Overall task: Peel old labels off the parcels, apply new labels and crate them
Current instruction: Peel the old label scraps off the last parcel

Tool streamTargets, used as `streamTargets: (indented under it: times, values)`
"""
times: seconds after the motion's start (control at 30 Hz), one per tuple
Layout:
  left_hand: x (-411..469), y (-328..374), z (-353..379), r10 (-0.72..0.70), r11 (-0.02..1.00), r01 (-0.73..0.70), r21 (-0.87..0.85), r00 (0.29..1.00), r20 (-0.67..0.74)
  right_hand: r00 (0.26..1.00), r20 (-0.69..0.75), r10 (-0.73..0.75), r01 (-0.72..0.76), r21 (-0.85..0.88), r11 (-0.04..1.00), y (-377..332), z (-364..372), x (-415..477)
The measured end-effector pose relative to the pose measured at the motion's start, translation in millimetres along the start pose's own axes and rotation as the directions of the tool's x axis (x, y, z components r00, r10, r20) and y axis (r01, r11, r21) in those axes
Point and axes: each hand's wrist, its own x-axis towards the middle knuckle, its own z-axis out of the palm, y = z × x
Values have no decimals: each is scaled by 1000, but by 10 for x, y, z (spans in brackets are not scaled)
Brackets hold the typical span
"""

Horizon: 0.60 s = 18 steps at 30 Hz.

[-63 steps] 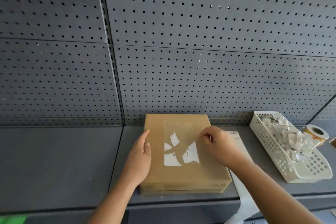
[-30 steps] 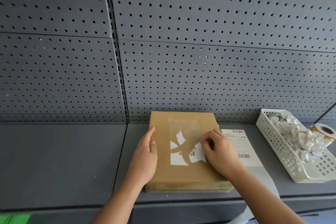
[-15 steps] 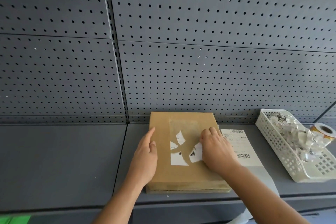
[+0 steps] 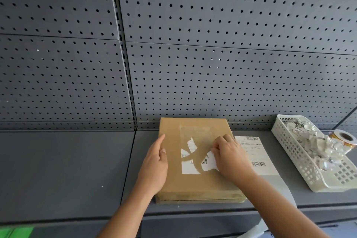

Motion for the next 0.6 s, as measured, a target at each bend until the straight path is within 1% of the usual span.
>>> streamTargets:
  times: [0.1,0.27,0.43,0.6]
  values:
    - [-6,1,0,4,1000,-4,2,1000,2,1000,28,11,-14,78,997,-16,-37,-38]
    - [-11,16,-8,4,1000,-4,4,1000,-2,998,56,-23,10,229,973,-68,-103,-128]
    - [-13,17,-8,9,1000,-9,3,1000,4,994,98,47,-81,379,922,-53,-186,-173]
    - [-8,4,-7,2,1000,-2,-4,1000,4,990,122,75,-126,495,860,-58,-249,-203]
